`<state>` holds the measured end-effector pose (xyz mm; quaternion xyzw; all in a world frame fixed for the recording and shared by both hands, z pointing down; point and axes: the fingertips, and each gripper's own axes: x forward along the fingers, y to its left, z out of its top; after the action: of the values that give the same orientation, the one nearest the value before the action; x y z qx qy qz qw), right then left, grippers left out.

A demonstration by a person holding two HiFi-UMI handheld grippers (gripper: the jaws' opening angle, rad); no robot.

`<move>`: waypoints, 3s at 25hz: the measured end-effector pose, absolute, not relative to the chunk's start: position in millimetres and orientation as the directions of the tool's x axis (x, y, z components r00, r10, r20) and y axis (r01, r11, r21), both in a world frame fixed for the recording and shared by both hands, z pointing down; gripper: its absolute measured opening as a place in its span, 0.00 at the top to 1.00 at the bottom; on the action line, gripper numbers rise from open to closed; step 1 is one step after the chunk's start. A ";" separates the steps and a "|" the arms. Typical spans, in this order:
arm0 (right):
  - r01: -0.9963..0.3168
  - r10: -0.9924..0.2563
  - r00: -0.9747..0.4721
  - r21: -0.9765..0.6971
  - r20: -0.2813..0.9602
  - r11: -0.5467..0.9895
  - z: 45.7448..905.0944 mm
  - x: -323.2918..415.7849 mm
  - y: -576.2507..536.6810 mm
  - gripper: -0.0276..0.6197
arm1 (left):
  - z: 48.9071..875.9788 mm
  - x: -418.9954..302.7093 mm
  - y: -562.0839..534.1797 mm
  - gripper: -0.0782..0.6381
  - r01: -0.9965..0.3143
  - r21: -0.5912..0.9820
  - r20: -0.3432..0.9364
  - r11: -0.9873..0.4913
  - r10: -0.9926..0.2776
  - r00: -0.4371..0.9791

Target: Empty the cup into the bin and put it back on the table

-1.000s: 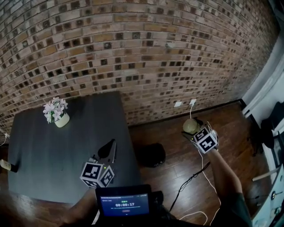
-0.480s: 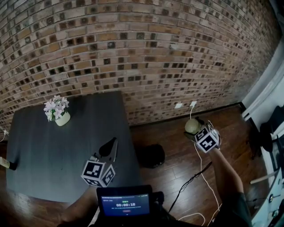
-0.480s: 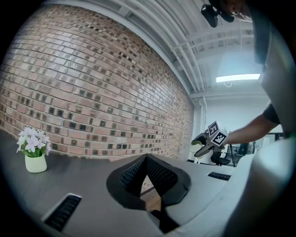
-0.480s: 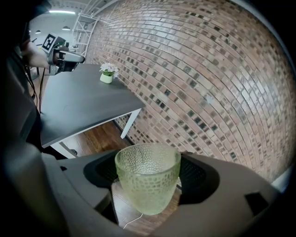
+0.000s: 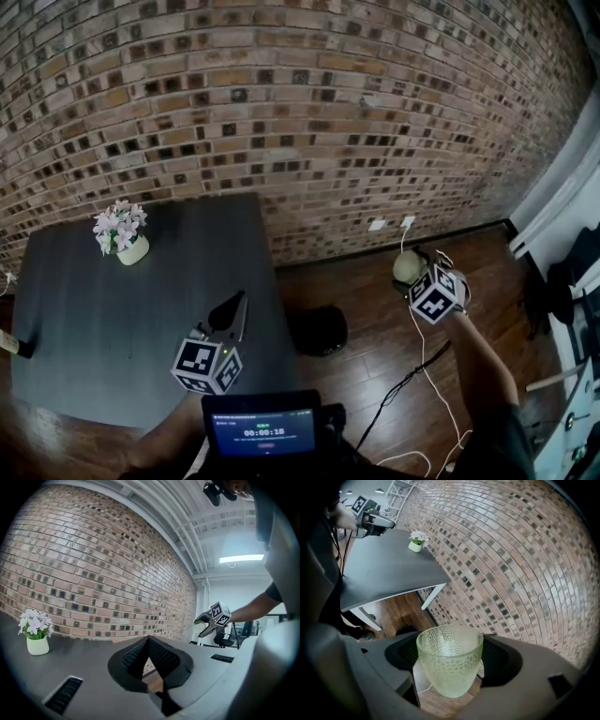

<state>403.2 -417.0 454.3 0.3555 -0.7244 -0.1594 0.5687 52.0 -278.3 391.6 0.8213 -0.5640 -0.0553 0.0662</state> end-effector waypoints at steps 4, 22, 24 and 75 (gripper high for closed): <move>-0.312 -0.695 -0.081 0.644 0.715 0.699 458.9 402.9 -417.6 0.35 | 392.1 41.6 -276.9 0.90 -0.925 0.189 -0.019 -0.330 -0.943 0.332; -0.128 -0.705 -0.008 0.699 0.709 0.704 450.8 394.1 -419.4 0.35 | 397.6 26.9 -272.2 0.90 -0.928 0.217 -0.019 -0.302 -0.952 0.305; -0.112 -0.708 0.001 0.704 0.706 0.701 449.8 394.9 -420.8 0.35 | 396.4 27.8 -271.5 0.90 -0.928 0.215 -0.020 -0.303 -0.952 0.306; 0.202 -0.752 0.084 0.728 0.654 0.655 438.9 373.5 -434.6 0.35 | 398.5 25.6 -267.8 0.90 -0.937 0.210 -0.008 -0.278 -0.959 0.283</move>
<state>373.5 -434.6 438.9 0.2354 -0.5839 -0.3420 0.6976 25.6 -267.8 398.5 0.7967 -0.5951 -0.0665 0.0820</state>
